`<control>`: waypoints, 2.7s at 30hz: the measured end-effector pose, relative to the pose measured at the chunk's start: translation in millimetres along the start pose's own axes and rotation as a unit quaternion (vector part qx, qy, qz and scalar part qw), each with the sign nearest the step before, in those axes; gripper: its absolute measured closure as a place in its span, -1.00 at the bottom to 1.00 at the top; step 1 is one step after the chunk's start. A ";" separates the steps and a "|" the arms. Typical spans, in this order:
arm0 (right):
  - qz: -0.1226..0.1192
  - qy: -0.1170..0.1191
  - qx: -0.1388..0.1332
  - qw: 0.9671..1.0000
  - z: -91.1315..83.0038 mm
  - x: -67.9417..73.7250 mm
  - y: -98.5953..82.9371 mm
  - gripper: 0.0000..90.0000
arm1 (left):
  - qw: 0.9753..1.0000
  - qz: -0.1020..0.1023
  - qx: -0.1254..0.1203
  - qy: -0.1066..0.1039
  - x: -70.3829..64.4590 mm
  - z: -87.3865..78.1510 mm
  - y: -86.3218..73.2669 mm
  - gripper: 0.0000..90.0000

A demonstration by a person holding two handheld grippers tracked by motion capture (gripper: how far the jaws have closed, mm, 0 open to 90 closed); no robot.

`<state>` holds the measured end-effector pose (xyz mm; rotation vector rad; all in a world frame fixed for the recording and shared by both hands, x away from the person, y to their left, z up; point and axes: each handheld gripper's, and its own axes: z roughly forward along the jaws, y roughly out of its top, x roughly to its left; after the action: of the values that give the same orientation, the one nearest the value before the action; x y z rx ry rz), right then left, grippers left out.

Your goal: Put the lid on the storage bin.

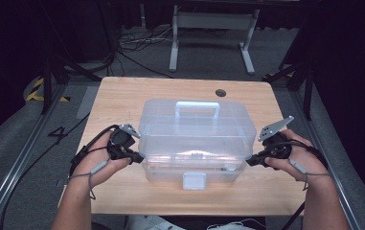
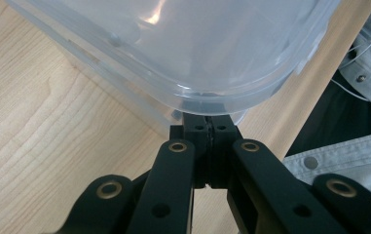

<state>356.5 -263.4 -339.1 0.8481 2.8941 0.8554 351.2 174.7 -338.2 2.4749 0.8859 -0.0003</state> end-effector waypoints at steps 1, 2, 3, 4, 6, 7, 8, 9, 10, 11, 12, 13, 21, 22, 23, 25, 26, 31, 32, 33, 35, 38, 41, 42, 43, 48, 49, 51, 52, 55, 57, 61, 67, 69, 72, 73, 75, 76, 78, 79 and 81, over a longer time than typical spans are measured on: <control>0.000 0.000 0.001 1.000 0.4 -0.4 0.0 0.99 | 1.000 0.001 0.001 -0.001 0.1 0.1 0.0 1.00; -0.001 0.001 0.001 1.000 0.8 -0.7 -0.1 0.99 | 1.000 0.002 0.002 -0.001 0.0 0.3 0.0 1.00; 0.000 0.001 0.002 1.000 1.1 -1.0 -0.2 0.99 | 1.000 0.002 0.001 -0.002 0.0 0.7 -0.1 1.00; 0.000 0.001 0.002 1.000 1.4 -1.1 -0.2 0.99 | 1.000 0.003 0.003 -0.003 0.0 1.0 -0.1 1.00; 0.000 0.002 0.005 1.000 1.9 -1.2 -0.3 0.99 | 1.000 0.002 0.006 -0.004 -0.2 1.7 -0.2 1.00; -0.001 0.001 0.007 1.000 2.3 -1.1 -0.3 0.99 | 1.000 0.002 0.008 -0.003 -0.3 2.1 -0.3 1.00; 0.000 0.002 0.009 1.000 2.7 -1.1 -0.3 0.99 | 1.000 0.002 0.010 -0.003 -0.4 2.3 -0.3 1.00; -0.001 0.003 0.010 1.000 3.0 -1.1 -0.2 0.99 | 1.000 0.003 0.010 -0.005 -0.3 2.9 -0.2 1.00; -0.002 0.003 0.010 1.000 3.6 -1.2 -0.2 0.99 | 1.000 0.004 0.011 -0.004 -0.4 3.0 -0.2 1.00; -0.003 0.003 0.012 1.000 4.0 -1.3 -0.2 0.99 | 1.000 0.004 0.012 -0.004 -0.4 3.2 -0.3 1.00; -0.003 0.004 0.013 1.000 4.4 -1.4 -0.2 0.99 | 1.000 0.006 0.013 -0.004 -0.1 3.3 -0.4 1.00; -0.003 0.005 0.013 1.000 4.7 -1.7 -0.3 0.99 | 1.000 0.008 0.013 -0.004 0.3 3.3 -0.4 1.00; -0.003 0.007 0.023 1.000 8.1 -2.0 -0.4 0.99 | 1.000 0.011 0.025 -0.005 -0.4 6.2 -0.5 1.00; -0.004 0.006 0.025 1.000 8.5 -2.0 -0.4 0.99 | 1.000 0.012 0.026 -0.004 -0.4 6.3 -0.5 1.00; -0.004 0.006 0.025 1.000 8.6 -1.9 -0.4 0.99 | 1.000 0.013 0.025 -0.006 -0.2 6.5 -0.7 1.00; -0.004 0.006 0.027 1.000 8.9 -1.8 -0.4 0.99 | 1.000 0.014 0.027 -0.008 0.0 6.7 -0.9 1.00; -0.006 0.007 0.029 1.000 9.1 -1.9 -0.5 0.99 | 0.999 0.014 0.029 -0.009 0.2 7.0 -1.0 1.00; -0.008 0.008 0.037 0.999 10.9 -1.7 -0.6 0.99 | 0.999 0.015 0.036 -0.010 0.1 8.9 -0.9 1.00; -0.008 0.008 0.037 0.999 11.0 -1.7 -0.6 0.99 | 0.999 0.015 0.037 -0.009 0.0 8.9 -0.9 1.00; -0.007 0.009 0.038 0.999 11.0 -1.7 -0.7 0.99 | 0.999 0.015 0.037 -0.011 0.0 9.2 -1.0 1.00; -0.007 0.010 0.039 0.999 11.2 -1.6 -0.8 0.99 | 0.999 0.016 0.040 -0.012 0.1 9.3 -1.2 1.00; -0.008 0.012 0.043 0.999 12.0 -1.5 -0.9 0.99 | 0.999 0.017 0.045 -0.012 -0.2 9.7 -1.5 1.00; -0.008 0.013 0.046 0.999 12.9 -1.8 -1.1 0.99 | 0.999 0.021 0.047 -0.013 0.1 10.5 -1.5 1.00; -0.009 0.014 0.047 0.999 13.1 -1.8 -1.2 0.99 | 0.999 0.021 0.048 -0.013 0.2 10.7 -1.5 1.00; -0.009 0.014 0.048 0.999 13.3 -1.8 -1.2 0.98 | 0.998 0.021 0.050 -0.014 0.2 11.1 -1.5 1.00; -0.009 0.016 0.053 0.998 14.3 -1.9 -1.5 0.98 | 0.998 0.024 0.057 -0.012 -0.2 12.4 -1.5 1.00; -0.009 0.016 0.053 0.998 14.4 -1.9 -1.5 0.98 | 0.998 0.023 0.058 -0.012 -0.4 12.6 -1.7 1.00; -0.010 0.017 0.056 0.998 14.7 -2.0 -1.7 0.98 | 0.998 0.024 0.059 -0.013 -0.3 13.0 -1.7 1.00; -0.010 0.018 0.056 0.998 14.9 -2.0 -1.7 0.98 | 0.998 0.023 0.060 -0.012 -0.5 13.3 -1.8 1.00; -0.010 0.018 0.059 0.998 15.4 -2.0 -1.8 0.98 | 0.998 0.024 0.063 -0.013 -0.6 13.8 -1.8 1.00; -0.010 0.019 0.060 0.998 15.7 -2.0 -1.8 0.98 | 0.998 0.023 0.064 -0.012 -0.7 13.8 -1.8 1.00; -0.011 0.020 0.063 0.998 16.2 -2.2 -1.9 0.98 | 0.997 0.024 0.067 -0.014 -1.0 13.9 -2.0 1.00; -0.011 0.022 0.068 0.997 17.2 -2.3 -2.2 0.98 | 0.997 0.028 0.073 -0.014 -1.3 13.9 -2.0 1.00; -0.011 0.023 0.069 0.997 17.4 -2.5 -2.4 0.98 | 0.997 0.027 0.073 -0.015 -1.8 14.1 -2.2 1.00; -0.011 0.026 0.071 0.997 18.0 -2.8 -2.9 0.98 | 0.996 0.027 0.078 -0.016 -1.7 13.8 -2.8 1.00; -0.011 0.027 0.073 0.997 18.0 -2.9 -3.0 0.98 | 0.996 0.029 0.080 -0.015 -1.7 13.7 -2.9 1.00; -0.012 0.027 0.075 0.997 18.3 -3.1 -3.1 0.98 | 0.996 0.029 0.083 -0.014 -2.0 14.0 -3.1 1.00; -0.011 0.027 0.077 0.997 18.4 -3.3 -3.2 0.98 | 0.996 0.029 0.085 -0.013 -2.2 14.4 -3.1 1.00; -0.011 0.027 0.080 0.996 18.9 -3.8 -3.8 0.98 | 0.995 0.028 0.091 -0.013 -2.3 15.7 -3.4 1.00; -0.011 0.027 0.080 0.996 18.9 -3.8 -3.8 0.98 | 0.995 0.028 0.091 -0.013 -2.3 15.7 -3.4 1.00; -0.009 0.026 0.086 0.996 19.4 -4.7 -4.7 0.98 | 0.995 0.030 0.095 -0.013 -1.6 16.4 -4.0 1.00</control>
<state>361.2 -259.4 -358.7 0.8218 3.0508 0.6442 350.3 168.8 -354.1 2.6701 0.8344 -0.1011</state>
